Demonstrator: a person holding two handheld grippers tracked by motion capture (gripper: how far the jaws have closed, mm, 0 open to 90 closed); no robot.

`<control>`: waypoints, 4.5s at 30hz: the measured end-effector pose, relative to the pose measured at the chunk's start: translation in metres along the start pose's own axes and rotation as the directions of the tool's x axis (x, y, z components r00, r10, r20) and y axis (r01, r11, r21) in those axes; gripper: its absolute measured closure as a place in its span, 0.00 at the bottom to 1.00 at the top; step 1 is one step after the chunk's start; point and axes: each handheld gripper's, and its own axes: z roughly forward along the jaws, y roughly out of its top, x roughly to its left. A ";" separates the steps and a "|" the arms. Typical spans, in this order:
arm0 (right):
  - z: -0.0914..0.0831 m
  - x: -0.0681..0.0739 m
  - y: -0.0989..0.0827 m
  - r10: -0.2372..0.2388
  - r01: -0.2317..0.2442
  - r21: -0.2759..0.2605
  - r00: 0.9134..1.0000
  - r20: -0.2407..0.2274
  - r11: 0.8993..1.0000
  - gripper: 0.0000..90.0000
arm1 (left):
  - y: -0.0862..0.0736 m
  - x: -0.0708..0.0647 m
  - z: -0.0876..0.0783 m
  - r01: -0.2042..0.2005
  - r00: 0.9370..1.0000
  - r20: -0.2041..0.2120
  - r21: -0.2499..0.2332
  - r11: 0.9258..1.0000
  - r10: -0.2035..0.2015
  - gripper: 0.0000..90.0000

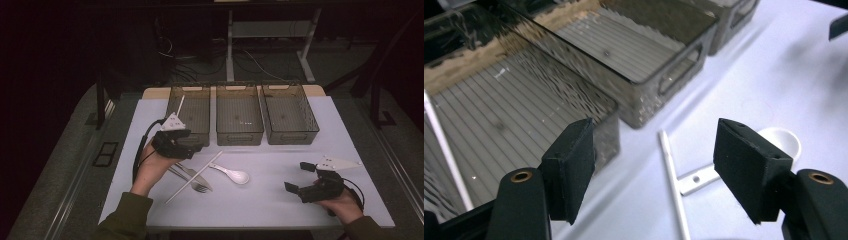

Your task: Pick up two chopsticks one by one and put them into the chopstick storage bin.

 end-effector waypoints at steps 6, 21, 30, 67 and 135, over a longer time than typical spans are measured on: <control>0.000 0.001 0.000 0.010 -0.010 -0.003 1.000 0.005 1.000 0.01 | -0.018 -0.014 0.000 -0.001 1.000 0.002 0.003 1.000 0.001 0.37; 0.000 0.000 -0.001 0.008 -0.008 -0.003 1.000 0.013 1.000 0.01 | -0.059 -0.030 0.007 0.028 0.999 0.035 0.030 0.999 -0.029 0.54; -0.001 0.001 -0.001 0.007 -0.007 0.000 1.000 0.014 1.000 0.01 | -0.071 -0.026 0.018 0.056 0.997 0.045 0.073 0.996 -0.059 0.69; 0.000 0.001 -0.001 0.004 -0.004 0.001 1.000 0.017 1.000 0.01 | -0.073 -0.024 0.058 0.017 1.000 0.005 0.171 0.985 -0.018 0.91; 0.010 -0.001 -0.002 -0.005 0.004 0.035 0.999 0.033 0.999 0.01 | -0.028 -0.010 0.004 -0.004 0.996 0.093 0.044 0.999 0.000 0.93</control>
